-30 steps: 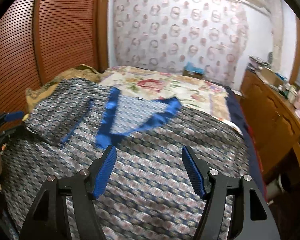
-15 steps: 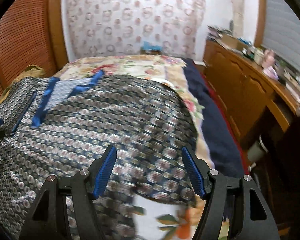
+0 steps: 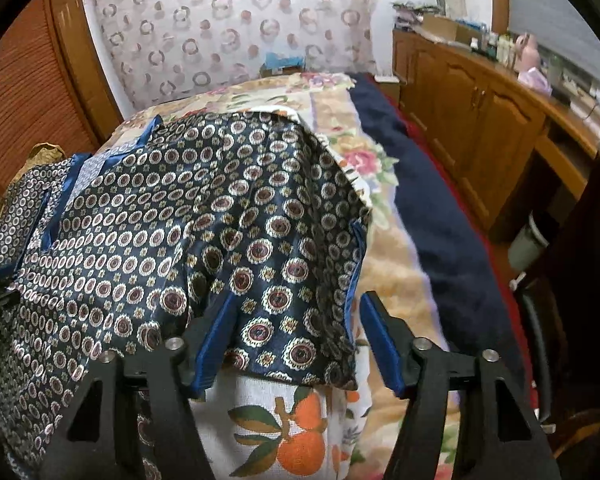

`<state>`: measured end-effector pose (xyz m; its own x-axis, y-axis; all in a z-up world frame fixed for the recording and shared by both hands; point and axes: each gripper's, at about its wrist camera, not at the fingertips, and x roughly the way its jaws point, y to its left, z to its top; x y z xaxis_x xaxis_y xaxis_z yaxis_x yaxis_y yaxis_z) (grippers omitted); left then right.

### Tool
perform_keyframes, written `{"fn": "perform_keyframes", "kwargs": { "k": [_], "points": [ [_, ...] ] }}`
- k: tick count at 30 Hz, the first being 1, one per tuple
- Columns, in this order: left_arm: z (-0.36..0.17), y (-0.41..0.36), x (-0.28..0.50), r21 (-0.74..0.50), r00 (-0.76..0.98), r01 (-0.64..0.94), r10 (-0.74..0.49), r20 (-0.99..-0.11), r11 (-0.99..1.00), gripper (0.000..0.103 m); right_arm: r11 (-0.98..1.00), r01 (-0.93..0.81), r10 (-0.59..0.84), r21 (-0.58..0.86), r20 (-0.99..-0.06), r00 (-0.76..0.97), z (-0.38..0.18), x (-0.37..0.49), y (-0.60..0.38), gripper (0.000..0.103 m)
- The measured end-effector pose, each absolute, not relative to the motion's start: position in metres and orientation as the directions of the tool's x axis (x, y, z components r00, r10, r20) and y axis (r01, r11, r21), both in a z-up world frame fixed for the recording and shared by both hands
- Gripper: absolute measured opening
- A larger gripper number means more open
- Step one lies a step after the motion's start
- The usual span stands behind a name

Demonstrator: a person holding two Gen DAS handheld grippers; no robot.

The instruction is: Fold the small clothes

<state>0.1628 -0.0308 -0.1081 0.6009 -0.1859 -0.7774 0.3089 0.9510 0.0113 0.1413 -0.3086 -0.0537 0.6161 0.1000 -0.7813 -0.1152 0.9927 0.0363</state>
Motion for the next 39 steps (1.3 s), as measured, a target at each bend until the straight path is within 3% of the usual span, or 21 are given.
{"fn": "perform_keyframes", "kwargs": {
  "k": [7, 9, 11, 13, 18, 20, 31, 35, 39],
  "points": [
    [-0.11, -0.035, 0.163, 0.009, 0.584, 0.331, -0.197, -0.787, 0.943, 0.093, 0.988, -0.132, 0.149, 0.086, -0.781, 0.606, -0.053, 0.153, -0.316, 0.05],
    [-0.11, -0.035, 0.165, 0.008, 0.583, 0.331, -0.198, -0.788, 0.944, 0.095, 0.986, -0.141, 0.16, 0.093, -0.778, 0.607, -0.054, 0.153, -0.317, 0.042],
    [-0.113, -0.035, 0.167, 0.012, 0.575, 0.321, -0.185, -0.797, 0.947, 0.103, 0.984, -0.148, 0.17, 0.099, -0.775, 0.609, -0.061, 0.152, -0.315, 0.039],
    [-0.113, -0.035, 0.168, 0.012, 0.575, 0.32, -0.184, -0.797, 0.947, 0.103, 0.986, -0.146, 0.157, 0.085, -0.773, 0.614, -0.062, 0.15, -0.313, 0.037],
    [-0.113, -0.034, 0.168, 0.013, 0.575, 0.32, -0.184, -0.797, 0.947, 0.103, 0.993, -0.11, 0.094, 0.03, -0.767, 0.635, -0.058, 0.147, -0.317, 0.007],
    [-0.113, -0.034, 0.168, 0.012, 0.574, 0.32, -0.184, -0.798, 0.947, 0.103, 0.994, -0.113, 0.08, 0.009, -0.762, 0.643, -0.056, 0.146, -0.319, 0.003],
    [-0.113, -0.036, 0.168, 0.009, 0.577, 0.3, -0.174, -0.798, 0.954, 0.103, 0.967, -0.224, 0.105, -0.125, -0.605, 0.789, 0.001, 0.128, -0.259, 0.003],
    [-0.111, -0.033, 0.169, 0.004, 0.583, 0.291, -0.174, -0.794, 0.957, 0.103, 0.935, -0.324, 0.177, -0.145, -0.601, 0.779, 0.003, 0.126, -0.22, 0.003],
    [-0.094, -0.021, 0.158, -0.008, 0.67, 0.256, -0.183, -0.72, 0.967, 0.103, 0.902, -0.414, 0.248, -0.121, -0.64, 0.727, -0.015, 0.122, -0.195, 0.003]
  ]
}}
